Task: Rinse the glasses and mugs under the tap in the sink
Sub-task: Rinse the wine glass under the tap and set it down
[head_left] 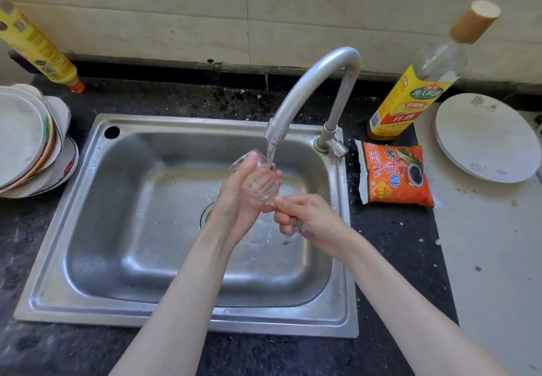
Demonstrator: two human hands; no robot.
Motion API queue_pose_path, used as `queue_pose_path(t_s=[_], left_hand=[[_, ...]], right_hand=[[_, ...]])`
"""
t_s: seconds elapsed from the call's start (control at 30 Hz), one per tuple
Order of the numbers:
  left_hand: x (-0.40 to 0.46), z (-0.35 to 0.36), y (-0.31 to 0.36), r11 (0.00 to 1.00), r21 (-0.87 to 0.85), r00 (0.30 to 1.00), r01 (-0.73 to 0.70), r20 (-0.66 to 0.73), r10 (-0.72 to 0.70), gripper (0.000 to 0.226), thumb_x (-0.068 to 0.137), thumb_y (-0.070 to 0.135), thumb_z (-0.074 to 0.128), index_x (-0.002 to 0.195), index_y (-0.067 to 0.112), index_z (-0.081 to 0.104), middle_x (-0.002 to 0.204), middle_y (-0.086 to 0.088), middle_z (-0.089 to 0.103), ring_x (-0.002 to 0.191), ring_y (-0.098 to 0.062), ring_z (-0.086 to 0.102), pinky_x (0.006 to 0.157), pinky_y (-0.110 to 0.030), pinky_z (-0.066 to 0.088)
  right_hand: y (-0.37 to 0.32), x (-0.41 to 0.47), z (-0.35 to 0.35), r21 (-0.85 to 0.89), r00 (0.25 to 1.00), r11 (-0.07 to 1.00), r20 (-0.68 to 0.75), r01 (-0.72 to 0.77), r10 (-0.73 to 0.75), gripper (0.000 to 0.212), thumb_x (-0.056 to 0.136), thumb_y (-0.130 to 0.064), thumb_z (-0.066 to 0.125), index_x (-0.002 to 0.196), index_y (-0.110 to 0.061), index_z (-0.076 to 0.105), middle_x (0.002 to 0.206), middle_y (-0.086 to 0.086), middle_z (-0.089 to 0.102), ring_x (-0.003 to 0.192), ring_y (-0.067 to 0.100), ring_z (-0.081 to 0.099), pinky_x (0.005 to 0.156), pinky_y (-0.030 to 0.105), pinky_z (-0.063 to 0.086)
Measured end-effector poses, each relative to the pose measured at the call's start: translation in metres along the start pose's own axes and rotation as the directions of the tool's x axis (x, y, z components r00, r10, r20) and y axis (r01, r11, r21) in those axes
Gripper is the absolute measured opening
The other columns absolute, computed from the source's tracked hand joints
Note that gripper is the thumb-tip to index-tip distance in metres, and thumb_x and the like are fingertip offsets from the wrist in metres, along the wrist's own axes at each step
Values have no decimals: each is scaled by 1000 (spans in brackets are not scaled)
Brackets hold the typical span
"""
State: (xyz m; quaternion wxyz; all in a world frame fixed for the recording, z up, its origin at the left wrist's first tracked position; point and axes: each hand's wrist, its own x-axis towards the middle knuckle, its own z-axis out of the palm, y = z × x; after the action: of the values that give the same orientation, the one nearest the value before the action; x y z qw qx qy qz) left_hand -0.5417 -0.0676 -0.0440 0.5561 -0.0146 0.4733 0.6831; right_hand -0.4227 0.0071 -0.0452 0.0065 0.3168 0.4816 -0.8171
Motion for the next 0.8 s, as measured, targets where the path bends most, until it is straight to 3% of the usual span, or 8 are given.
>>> queue_pose_path(t_s=[0.13,0.2,0.27,0.37,0.43,0.53,0.63,0.8], left_hand=[[0,-4,1,992,-129,994,1,112,14,69,48,42,87,101,4,61,92,-7,68,86,-17,67,77,-26,55],[4,-5,0,993,-112,997,-30,69,37,42,66,38,76,93,10,58,84,-4,66,80,-17,63,72,-26,55],[7,-2,-3,997,-64,999,-37,-18,36,26,75,33,70,83,14,55,74,-4,56,68,-15,57,60,-25,50],[8,1,-8,998,-31,988,-50,-150,45,19,80,26,65,83,11,54,68,-6,51,57,-14,58,54,-24,51],[6,2,-9,995,20,986,-93,-136,95,17,86,22,60,92,8,53,71,-5,54,60,-14,58,58,-24,51],[0,-1,-10,988,130,994,-85,-52,92,19,85,18,60,99,5,59,82,-5,63,68,-12,63,63,-20,51],[-4,-7,-12,973,211,996,-90,33,85,31,77,18,71,104,10,60,95,-5,66,77,-16,63,70,-21,51],[-7,-20,-1,797,554,967,-238,63,245,75,58,32,80,126,24,49,127,6,58,119,-5,52,95,-23,43]], right_hand=[[-7,-3,-4,150,991,983,97,-104,90,24,94,-12,43,88,3,60,50,-6,45,44,4,40,48,14,36],[-6,-2,-2,-168,999,986,-47,13,-22,26,94,-13,49,84,5,64,49,0,46,43,7,42,48,19,39],[7,4,-3,-768,926,633,-163,98,-341,29,93,-20,53,78,0,68,53,11,57,47,18,50,53,30,43],[27,8,-2,-985,776,161,-61,53,-628,30,89,-29,50,76,-11,69,61,11,65,55,34,57,50,37,45],[29,9,1,-953,764,289,-123,86,-633,30,91,-25,52,72,-8,68,57,8,62,51,29,56,48,34,44],[12,12,3,-303,934,948,-303,93,-188,32,92,-17,55,83,11,65,50,1,51,42,9,46,48,21,41],[1,8,-4,286,996,955,-23,-79,90,24,89,-19,52,89,4,60,51,-4,47,43,6,42,49,16,38],[-11,-4,-20,84,990,991,106,-103,94,27,81,-27,53,88,-2,62,51,-5,47,45,7,43,52,19,38]])
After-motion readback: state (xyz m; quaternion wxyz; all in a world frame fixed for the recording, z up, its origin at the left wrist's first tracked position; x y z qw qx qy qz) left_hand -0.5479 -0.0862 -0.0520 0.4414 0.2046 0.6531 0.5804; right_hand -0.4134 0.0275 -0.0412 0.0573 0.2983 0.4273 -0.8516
